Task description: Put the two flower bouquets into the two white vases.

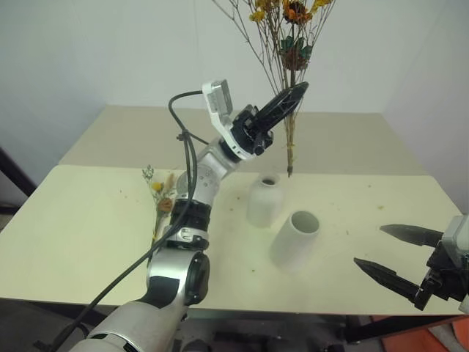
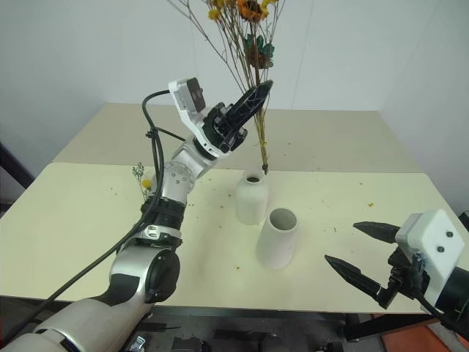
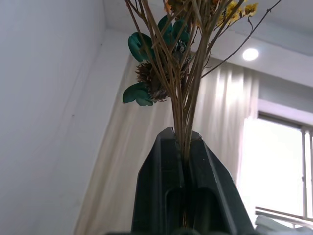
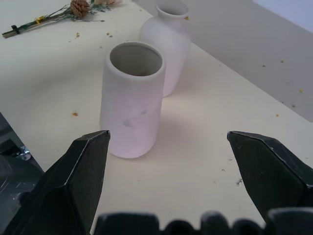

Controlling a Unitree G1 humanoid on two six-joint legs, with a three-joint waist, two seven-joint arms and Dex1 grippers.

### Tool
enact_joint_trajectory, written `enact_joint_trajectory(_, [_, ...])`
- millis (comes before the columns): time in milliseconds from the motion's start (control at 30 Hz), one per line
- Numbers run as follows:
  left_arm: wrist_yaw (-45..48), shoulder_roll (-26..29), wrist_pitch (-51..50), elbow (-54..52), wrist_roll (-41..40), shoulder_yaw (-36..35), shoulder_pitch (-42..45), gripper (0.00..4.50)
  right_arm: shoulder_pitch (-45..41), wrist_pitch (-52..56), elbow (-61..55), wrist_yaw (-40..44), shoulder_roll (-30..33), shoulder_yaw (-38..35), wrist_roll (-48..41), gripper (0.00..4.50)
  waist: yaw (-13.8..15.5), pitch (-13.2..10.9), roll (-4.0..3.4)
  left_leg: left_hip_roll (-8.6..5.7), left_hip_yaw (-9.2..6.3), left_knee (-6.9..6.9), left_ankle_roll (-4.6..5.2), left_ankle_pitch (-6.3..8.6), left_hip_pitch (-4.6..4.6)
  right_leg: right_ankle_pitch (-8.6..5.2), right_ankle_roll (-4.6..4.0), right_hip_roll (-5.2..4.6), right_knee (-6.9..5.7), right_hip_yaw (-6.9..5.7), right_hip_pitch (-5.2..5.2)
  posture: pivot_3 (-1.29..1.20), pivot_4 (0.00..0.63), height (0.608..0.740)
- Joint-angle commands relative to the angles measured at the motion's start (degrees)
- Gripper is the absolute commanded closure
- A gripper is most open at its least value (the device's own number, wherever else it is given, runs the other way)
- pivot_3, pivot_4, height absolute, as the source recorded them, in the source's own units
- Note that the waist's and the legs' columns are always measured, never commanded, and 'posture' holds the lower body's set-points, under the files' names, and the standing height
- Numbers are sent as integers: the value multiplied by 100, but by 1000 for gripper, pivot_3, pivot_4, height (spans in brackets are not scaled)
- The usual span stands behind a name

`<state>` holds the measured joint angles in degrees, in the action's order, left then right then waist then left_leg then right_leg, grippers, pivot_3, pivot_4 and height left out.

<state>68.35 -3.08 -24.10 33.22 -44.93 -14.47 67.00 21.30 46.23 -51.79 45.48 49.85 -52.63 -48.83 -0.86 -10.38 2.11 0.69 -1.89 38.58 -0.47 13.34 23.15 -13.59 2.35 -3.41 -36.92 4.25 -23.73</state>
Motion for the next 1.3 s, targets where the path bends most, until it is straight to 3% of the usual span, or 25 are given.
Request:
enact_joint_trajectory(33, [222,-103,-156,-419,-108,222,-129,4469,-21,-5,-125,-131,102,-224,-245,0,-2,0,0,0,0,0,0,0,0,0,0,0,0,-1,1,0,150,740])
enact_joint_trajectory(400, [626,-276,-172,-910,179,1018,-846,4469,72,73,-243,-462,333,-334,-694,0,14,0,0,0,-11,5,5,3,-27,-2,5,1,16,-10,44,0,150,740])
enact_joint_trajectory(867, [964,-513,594,-116,513,1184,-792,4469,573,1,-513,-469,366,-1013,-1175,0,17,-1,1,0,-15,6,7,4,-30,-20,34,1,20,-13,54,0,150,740])
enact_joint_trajectory(1300, [1239,-744,1500,258,925,1566,-1020,4469,714,-118,-571,-659,375,-1030,-1310,0,22,-1,1,0,-16,6,7,4,-29,-22,38,1,24,-14,55,0,150,740])
